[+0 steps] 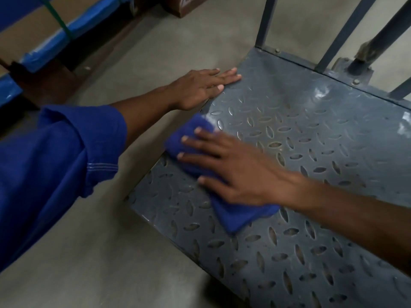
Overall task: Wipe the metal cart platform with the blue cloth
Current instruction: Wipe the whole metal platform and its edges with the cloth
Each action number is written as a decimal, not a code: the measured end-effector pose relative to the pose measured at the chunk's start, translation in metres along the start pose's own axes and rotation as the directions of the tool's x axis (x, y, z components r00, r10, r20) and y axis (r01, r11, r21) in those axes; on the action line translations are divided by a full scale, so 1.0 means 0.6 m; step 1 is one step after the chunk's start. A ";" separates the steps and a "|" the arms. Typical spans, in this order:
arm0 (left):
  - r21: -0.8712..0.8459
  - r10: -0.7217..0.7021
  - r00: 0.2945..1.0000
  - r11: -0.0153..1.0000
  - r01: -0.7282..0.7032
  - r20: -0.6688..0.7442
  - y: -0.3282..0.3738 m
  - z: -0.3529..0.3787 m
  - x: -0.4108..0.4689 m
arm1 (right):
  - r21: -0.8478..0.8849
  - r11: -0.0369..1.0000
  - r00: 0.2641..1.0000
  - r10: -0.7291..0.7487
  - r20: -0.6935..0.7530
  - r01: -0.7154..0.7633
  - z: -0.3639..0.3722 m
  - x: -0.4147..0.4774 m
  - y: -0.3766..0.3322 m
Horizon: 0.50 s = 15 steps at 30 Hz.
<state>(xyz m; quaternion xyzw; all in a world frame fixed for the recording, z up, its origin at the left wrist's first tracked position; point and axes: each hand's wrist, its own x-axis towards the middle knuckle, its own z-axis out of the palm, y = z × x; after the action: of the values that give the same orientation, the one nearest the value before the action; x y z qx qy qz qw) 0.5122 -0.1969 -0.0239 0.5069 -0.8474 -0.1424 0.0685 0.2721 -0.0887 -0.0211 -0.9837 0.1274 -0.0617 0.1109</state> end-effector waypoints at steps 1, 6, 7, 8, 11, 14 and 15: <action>0.006 0.002 1.000 1.000 -0.002 0.000 0.006 -0.002 -0.003 | 0.016 0.998 0.998 -0.065 0.020 0.065 0.007 0.003 -0.018; 0.069 0.099 0.994 0.993 -0.095 -0.051 0.018 0.004 -0.026 | 0.001 1.000 1.000 0.003 0.002 -0.003 -0.012 0.006 0.032; 0.087 0.121 0.991 0.990 -0.115 -0.065 0.018 0.005 -0.033 | -0.006 0.998 0.998 0.062 -0.017 -0.062 -0.018 0.004 0.046; 0.105 0.140 0.988 0.986 -0.132 -0.072 0.017 0.006 -0.040 | -0.023 0.994 0.993 0.110 -0.034 -0.110 -0.022 0.003 0.053; 0.166 0.183 0.980 0.972 -0.168 -0.079 0.023 0.004 -0.056 | -0.092 0.983 0.987 0.154 -0.038 -0.157 -0.019 0.001 0.030; 0.177 0.173 0.983 0.971 -0.161 -0.054 0.024 0.002 -0.068 | -0.063 0.998 1.000 -0.001 0.019 0.002 0.003 0.004 -0.051; 0.179 0.176 0.983 0.970 -0.165 -0.045 0.024 0.001 -0.072 | -0.042 0.996 0.996 -0.075 0.048 0.077 0.013 0.003 -0.078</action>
<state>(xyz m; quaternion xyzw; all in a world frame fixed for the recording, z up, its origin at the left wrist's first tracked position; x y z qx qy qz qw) 0.5205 -0.1523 -0.0185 0.4402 -0.8946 -0.0456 0.0614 0.2862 -0.0438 -0.0173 -0.9912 0.0887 -0.0405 0.0897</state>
